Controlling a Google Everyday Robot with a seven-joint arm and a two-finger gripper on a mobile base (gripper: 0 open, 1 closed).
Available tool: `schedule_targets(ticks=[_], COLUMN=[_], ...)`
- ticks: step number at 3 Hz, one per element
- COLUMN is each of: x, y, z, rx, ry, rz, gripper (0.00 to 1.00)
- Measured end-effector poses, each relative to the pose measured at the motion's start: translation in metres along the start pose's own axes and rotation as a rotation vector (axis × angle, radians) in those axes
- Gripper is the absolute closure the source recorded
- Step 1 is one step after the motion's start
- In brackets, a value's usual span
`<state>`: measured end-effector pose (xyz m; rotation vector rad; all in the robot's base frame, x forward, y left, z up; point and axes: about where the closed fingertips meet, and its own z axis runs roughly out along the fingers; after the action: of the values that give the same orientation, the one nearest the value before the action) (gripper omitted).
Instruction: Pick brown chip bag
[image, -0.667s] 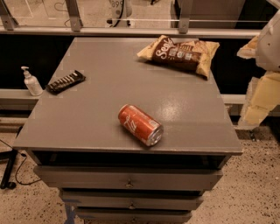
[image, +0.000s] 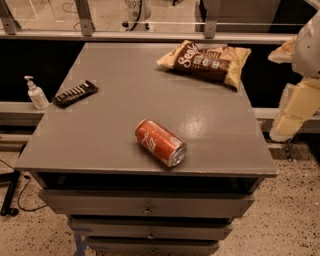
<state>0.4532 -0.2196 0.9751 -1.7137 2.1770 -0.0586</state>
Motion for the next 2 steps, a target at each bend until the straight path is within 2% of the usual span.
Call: schedule_targets(ticks=[1, 2], x=[0.003, 0.005], y=[-0.045, -0.114], z=[0.012, 0.039], rx=[0.046, 0.116], ry=[-0.125, -0.283], rz=[-0.019, -0.018], gripper=[0.0, 0.0])
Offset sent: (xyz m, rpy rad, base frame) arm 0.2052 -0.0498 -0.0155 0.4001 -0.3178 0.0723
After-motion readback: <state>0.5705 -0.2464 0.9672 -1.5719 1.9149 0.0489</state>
